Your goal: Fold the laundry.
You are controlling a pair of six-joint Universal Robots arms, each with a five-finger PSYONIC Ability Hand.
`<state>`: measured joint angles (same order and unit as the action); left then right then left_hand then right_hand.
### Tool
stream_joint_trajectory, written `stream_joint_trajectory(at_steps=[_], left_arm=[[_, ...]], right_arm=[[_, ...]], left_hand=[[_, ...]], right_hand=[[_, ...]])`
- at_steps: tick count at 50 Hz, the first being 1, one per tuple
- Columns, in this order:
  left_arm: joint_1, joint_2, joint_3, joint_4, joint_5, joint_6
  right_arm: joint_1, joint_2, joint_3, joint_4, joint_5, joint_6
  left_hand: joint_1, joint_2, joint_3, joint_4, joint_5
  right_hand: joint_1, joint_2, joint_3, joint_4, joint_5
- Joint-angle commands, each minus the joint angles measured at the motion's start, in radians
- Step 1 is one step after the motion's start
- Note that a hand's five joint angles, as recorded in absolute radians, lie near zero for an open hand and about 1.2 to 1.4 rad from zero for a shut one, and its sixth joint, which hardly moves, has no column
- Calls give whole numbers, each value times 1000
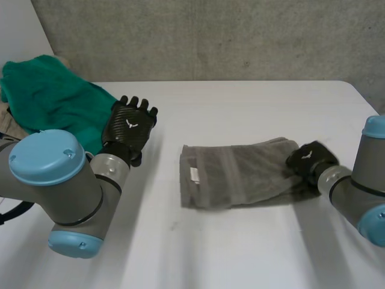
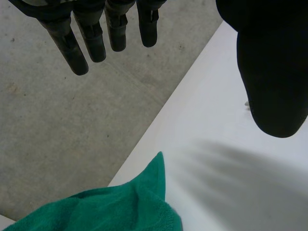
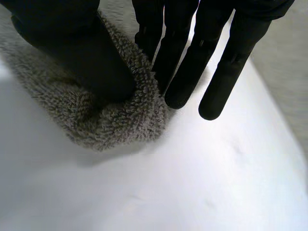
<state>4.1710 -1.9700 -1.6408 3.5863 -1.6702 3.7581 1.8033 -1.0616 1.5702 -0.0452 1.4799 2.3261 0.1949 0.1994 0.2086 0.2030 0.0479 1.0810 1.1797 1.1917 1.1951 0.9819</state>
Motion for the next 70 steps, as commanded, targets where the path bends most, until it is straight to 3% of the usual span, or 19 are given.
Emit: stream_joint_trajectory(at_steps=[1,6,11,16,18,19,20,22,30,38,46,54,61,70], left_arm=[[3,28,-7,-3,0,-1],[4,48,-10,-4,0,-3],[9,59,-17,-6,0,-3],[11,57,-27,-6,0,-3],[11,57,-25,-4,0,-4],[11,57,-24,-4,0,-3],[11,56,-17,-4,0,-4],[8,56,-10,-4,0,-4],[-57,37,93,-15,3,-113],[-189,-105,289,-139,70,-317],[-247,-315,520,-263,102,-468],[-252,-463,700,-460,84,-486],[-246,-457,678,-534,-38,-463],[-243,-460,601,-554,-69,-331]], right_arm=[[157,-5,-107,-73,76,-57],[296,12,-139,-139,14,-68],[445,80,-115,-163,-120,-177],[488,103,-101,-165,-187,-208],[490,101,-98,-174,-190,-192],[487,98,-98,-176,-179,-167],[484,97,-98,-176,-171,-147],[469,88,-95,-173,-159,-90],[283,-155,-47,-156,-156,480],[94,-175,-96,49,-170,700],[56,-45,-176,145,-219,754],[68,74,-237,182,-265,739],[71,126,-279,179,-271,736],[103,195,-320,182,-251,662]], left_hand=[[-20,-25,-34,-28,-48],[-20,-25,-34,-28,-48],[-20,-25,-34,-28,-48],[-20,-25,-34,-28,-48],[-20,-25,-34,-28,-48],[-20,-25,-34,-28,-48],[-20,-25,-34,-28,-48],[-20,-25,-34,-28,-48],[-20,-25,-34,-28,-48],[-5,-9,-19,-13,-33],[33,29,19,25,6],[48,43,34,40,20],[45,41,31,37,17],[33,29,20,25,6]], right_hand=[[315,217,205,201,240],[315,217,205,201,240],[315,217,205,201,240],[315,217,205,201,240],[-43,-141,-153,-157,-118],[-600,-699,-711,-714,-675],[-906,-1005,-1017,-1021,-982],[-906,-1005,-1017,-1021,-982],[-906,-1005,-1017,-1021,-982],[-906,-1005,-1017,-1021,-982],[-906,-1005,-1017,-1021,-982],[-906,-1005,-1017,-1021,-982],[-906,-1005,-1017,-1021,-982],[-906,-1005,-1017,-1021,-982]])
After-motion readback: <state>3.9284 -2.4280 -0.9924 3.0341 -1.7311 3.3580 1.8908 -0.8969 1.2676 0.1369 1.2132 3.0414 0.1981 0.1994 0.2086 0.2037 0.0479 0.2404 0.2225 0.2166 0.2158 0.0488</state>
